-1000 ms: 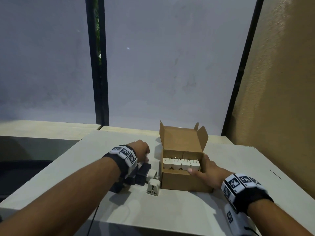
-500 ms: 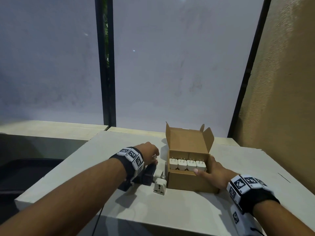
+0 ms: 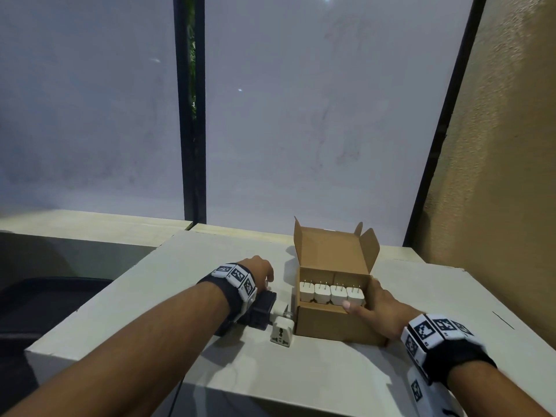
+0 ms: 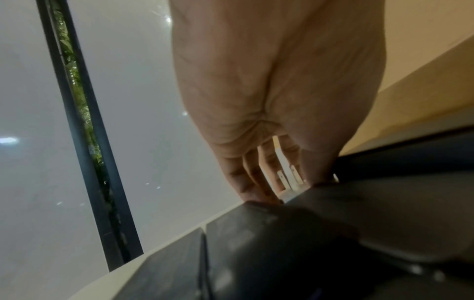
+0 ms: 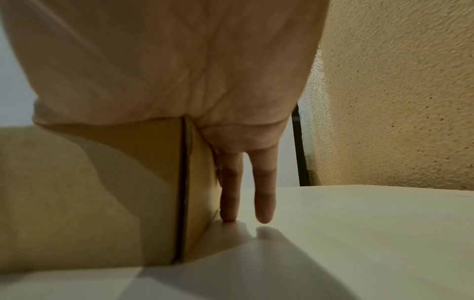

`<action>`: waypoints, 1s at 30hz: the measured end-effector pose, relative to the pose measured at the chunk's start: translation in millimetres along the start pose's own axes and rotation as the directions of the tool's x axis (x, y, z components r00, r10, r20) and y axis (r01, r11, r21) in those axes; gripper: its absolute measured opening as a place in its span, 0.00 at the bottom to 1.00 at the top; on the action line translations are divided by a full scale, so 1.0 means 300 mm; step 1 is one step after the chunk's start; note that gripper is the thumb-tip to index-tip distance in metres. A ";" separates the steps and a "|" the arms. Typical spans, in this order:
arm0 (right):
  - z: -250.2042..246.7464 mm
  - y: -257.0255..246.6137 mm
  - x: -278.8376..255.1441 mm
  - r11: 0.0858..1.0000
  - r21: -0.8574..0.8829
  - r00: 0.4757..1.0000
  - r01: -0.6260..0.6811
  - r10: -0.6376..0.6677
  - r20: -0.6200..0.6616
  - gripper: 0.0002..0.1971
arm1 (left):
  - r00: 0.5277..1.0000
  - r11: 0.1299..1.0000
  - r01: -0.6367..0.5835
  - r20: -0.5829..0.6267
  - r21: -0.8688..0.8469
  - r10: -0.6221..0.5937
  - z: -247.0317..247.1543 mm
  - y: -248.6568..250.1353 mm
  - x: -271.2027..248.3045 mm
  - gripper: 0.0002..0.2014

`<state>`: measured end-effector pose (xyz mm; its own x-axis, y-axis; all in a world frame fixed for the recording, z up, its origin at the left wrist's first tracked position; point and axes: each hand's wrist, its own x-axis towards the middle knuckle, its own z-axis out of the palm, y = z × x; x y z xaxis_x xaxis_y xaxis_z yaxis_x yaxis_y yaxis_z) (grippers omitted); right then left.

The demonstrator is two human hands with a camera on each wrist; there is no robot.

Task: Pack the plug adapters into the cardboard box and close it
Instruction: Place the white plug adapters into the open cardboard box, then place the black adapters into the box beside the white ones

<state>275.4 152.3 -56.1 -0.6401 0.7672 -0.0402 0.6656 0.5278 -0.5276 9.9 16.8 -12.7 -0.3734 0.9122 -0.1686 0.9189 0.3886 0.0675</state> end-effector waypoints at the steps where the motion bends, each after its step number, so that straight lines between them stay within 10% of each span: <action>1: 0.001 0.001 0.001 1.000 -0.001 1.000 0.000 0.000 0.000 0.77 | 1.000 1.000 -0.001 0.005 0.002 0.001 0.002 0.001 -0.003 0.21; 9: 0.007 0.006 0.008 1.000 -0.016 1.000 -0.009 0.009 0.002 0.77 | 0.984 0.984 -0.169 -0.058 -0.048 0.166 -0.030 0.014 -0.085 0.23; 16: 0.012 0.020 0.018 1.000 -0.011 1.000 -0.003 0.003 -0.018 0.73 | 0.956 0.979 -0.184 0.247 0.084 0.158 -0.096 0.000 -0.162 0.42; 30: 0.013 0.008 0.010 1.000 -0.001 1.000 -0.008 0.008 -0.011 0.77 | 0.984 0.978 -0.180 0.017 0.110 0.179 -0.080 0.033 -0.132 0.38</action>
<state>273.7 154.5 -60.8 -0.6304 0.7755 -0.0355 0.6713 0.5216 -0.5265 30.8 -12.3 18.3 -0.2006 0.9646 -0.1710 0.9794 0.2015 -0.0121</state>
